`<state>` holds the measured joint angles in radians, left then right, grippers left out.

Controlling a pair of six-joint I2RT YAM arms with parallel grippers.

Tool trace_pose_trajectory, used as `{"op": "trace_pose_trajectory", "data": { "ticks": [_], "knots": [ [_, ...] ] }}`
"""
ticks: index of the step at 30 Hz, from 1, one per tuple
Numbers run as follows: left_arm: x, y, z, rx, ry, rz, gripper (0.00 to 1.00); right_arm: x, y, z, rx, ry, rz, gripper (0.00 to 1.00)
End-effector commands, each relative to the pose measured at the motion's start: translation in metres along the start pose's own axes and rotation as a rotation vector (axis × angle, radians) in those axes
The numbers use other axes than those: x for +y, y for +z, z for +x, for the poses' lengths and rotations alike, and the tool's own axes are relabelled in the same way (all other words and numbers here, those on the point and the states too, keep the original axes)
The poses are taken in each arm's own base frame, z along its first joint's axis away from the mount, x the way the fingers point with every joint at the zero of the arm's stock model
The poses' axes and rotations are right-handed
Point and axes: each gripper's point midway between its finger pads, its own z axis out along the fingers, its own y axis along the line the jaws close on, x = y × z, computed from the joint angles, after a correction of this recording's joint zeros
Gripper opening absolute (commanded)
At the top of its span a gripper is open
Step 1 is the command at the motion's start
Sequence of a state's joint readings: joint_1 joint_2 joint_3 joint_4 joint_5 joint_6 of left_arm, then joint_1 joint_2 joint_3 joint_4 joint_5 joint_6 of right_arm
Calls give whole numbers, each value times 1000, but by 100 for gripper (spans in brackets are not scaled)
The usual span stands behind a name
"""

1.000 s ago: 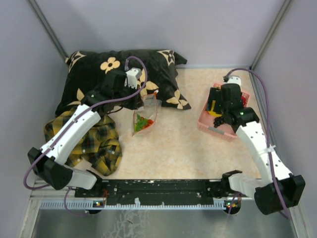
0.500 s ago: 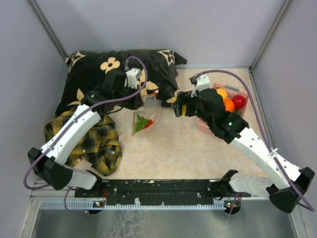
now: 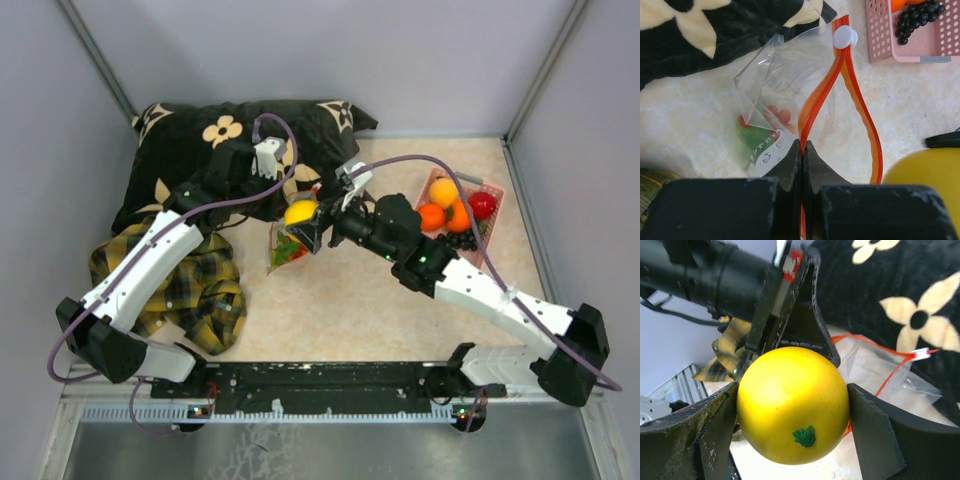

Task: Place the food in the zip-top bag and seal the zipper
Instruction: Place the fake fruit in the zipper food storage bag.

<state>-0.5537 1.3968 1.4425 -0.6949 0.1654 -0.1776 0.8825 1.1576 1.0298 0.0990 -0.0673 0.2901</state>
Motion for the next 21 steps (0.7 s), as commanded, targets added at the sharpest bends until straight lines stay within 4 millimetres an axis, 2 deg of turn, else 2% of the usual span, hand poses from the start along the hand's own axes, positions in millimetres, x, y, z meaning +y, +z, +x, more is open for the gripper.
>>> {"op": "trace_pose_trajectory", "data": {
  "ticks": [1,6,11,13,21],
  "knots": [
    [-4,-7,-8,-40,12,26,0,22,14,-10,-123,-25,-139,55],
    [-5,-8,-9,-44,10,32,0,14,25,18,-105,-33,-137,57],
    [-6,-9,-9,-47,12,37,0,-17,31,40,-65,-53,5,64],
    [-7,-9,-10,-49,12,43,0,-25,34,47,-42,-57,39,65],
    [-10,-10,-9,-48,12,59,0,-31,44,57,27,-82,69,71]
  ]
}}
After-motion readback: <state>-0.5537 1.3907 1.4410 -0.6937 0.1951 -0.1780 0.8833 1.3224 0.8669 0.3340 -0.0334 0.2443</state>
